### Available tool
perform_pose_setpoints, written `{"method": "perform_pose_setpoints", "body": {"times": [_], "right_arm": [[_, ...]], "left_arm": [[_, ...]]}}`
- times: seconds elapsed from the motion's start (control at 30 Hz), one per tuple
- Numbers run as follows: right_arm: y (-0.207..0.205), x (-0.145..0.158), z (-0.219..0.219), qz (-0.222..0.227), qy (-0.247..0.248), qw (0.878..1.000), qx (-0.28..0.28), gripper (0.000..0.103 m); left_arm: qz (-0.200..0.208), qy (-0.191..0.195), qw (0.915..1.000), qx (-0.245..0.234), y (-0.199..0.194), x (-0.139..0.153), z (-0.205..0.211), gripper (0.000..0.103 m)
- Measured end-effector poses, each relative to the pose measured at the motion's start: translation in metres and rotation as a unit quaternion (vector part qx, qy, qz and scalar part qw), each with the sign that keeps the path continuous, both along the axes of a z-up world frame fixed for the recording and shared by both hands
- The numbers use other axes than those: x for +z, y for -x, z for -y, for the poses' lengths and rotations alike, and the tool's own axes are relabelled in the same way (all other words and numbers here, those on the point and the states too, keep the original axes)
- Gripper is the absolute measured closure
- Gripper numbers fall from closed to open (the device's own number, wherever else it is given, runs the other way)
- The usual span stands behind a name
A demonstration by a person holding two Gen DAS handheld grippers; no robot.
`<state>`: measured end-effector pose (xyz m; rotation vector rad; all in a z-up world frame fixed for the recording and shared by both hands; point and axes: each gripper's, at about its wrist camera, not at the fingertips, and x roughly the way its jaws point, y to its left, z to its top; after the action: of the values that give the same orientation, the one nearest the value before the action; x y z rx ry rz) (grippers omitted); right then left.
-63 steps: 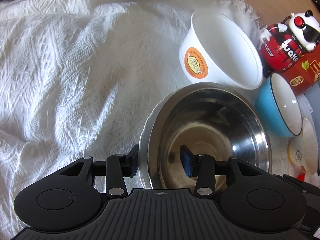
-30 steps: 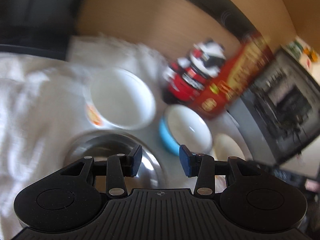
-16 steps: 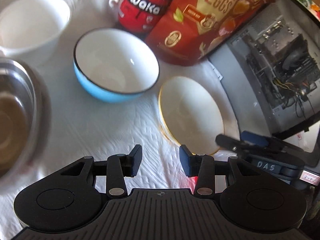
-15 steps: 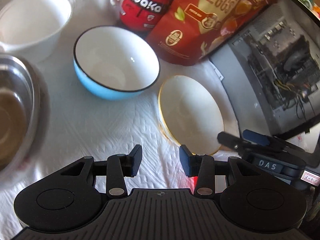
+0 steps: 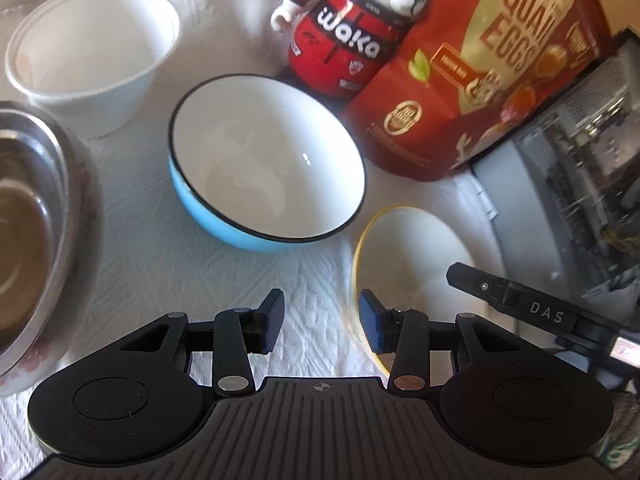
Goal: Organize plates and bowls
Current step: 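Move both grippers to the cream gold-rimmed bowl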
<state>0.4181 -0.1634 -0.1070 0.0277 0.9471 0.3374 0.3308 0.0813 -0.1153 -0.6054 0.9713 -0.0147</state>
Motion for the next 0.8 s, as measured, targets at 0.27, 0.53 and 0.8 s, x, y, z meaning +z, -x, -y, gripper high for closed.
{"method": "perform_pose_setpoints", "body": {"times": [0.27,0.53,0.8], "right_arm": [[-0.02,-0.028,-0.005,-0.055,-0.007,0.998,0.01,0.036],[-0.02,-0.037,0.0,-0.088,-0.019,0.996,0.021,0.056],[-0.008,-0.025,-0.005,-0.084,-0.042,0.995,0.04,0.056]], "left_arm": [[-0.019,0.01,0.9998,-0.002,-0.017,-0.014,0.015,0.059],[-0.032,0.021,0.9992,-0.014,-0.018,-0.018,0.029,0.083],[-0.058,-0.021,0.9981,-0.002,-0.001,-0.012,0.024,0.082]]}}
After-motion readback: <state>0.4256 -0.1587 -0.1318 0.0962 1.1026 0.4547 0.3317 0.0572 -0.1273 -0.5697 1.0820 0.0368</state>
